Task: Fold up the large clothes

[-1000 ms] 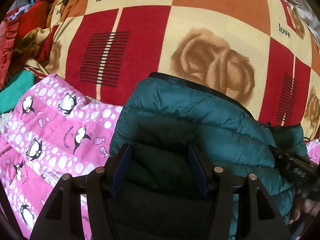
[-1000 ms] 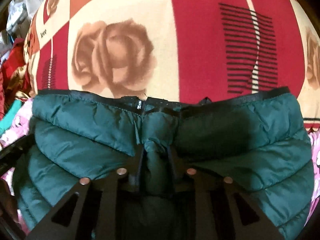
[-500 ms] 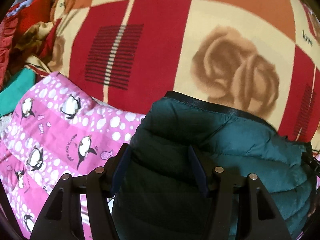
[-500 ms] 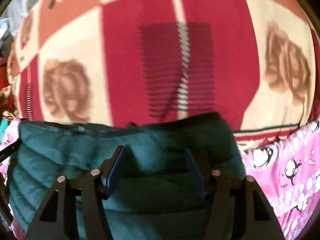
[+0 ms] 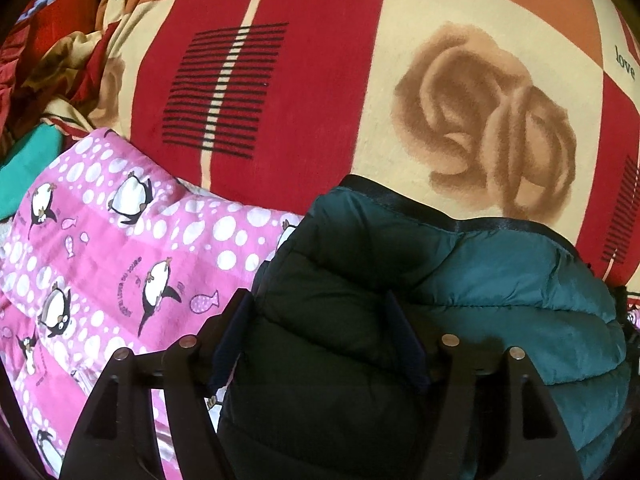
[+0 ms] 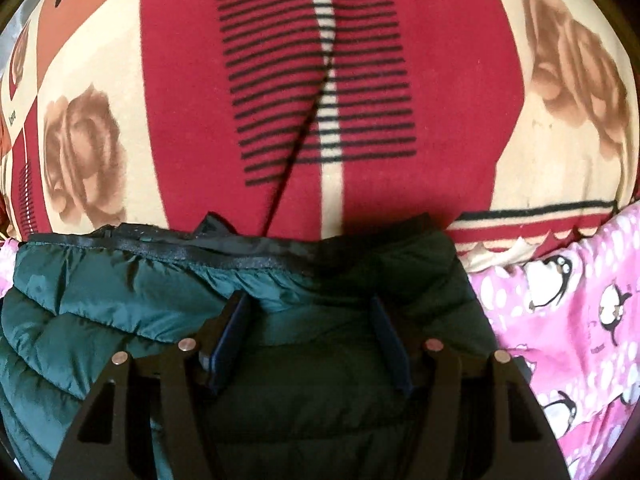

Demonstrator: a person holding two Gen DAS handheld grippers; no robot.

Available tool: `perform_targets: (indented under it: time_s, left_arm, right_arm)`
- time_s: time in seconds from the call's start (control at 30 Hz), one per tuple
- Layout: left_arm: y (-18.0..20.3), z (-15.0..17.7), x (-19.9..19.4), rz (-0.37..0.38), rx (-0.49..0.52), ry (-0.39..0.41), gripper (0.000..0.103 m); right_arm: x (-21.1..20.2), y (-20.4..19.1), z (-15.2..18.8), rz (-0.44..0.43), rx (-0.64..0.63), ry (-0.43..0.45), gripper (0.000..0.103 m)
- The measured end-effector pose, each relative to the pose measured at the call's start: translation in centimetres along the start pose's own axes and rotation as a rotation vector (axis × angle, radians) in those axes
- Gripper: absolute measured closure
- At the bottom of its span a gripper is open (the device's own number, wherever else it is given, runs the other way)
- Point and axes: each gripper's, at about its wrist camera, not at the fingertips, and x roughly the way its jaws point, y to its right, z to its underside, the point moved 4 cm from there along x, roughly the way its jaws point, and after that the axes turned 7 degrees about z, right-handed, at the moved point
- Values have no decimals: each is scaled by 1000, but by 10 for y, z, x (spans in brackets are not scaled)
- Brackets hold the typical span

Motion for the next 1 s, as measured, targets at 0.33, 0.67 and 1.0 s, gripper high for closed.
perform_targets:
  time_s: [0.33, 0.67, 1.0]
  left_arm:
    - [-6, 4, 2, 16, -39, 10, 52]
    - [-9, 7, 5, 34, -73, 19, 49]
    - [-13, 8, -46, 91, -86, 75, 49]
  right_arm:
    - [-48, 11, 32, -60, -33, 30, 22]
    - [-30, 9, 50, -27, -29, 64, 19]
    - [-96, 11, 71, -84, -38, 44, 19]
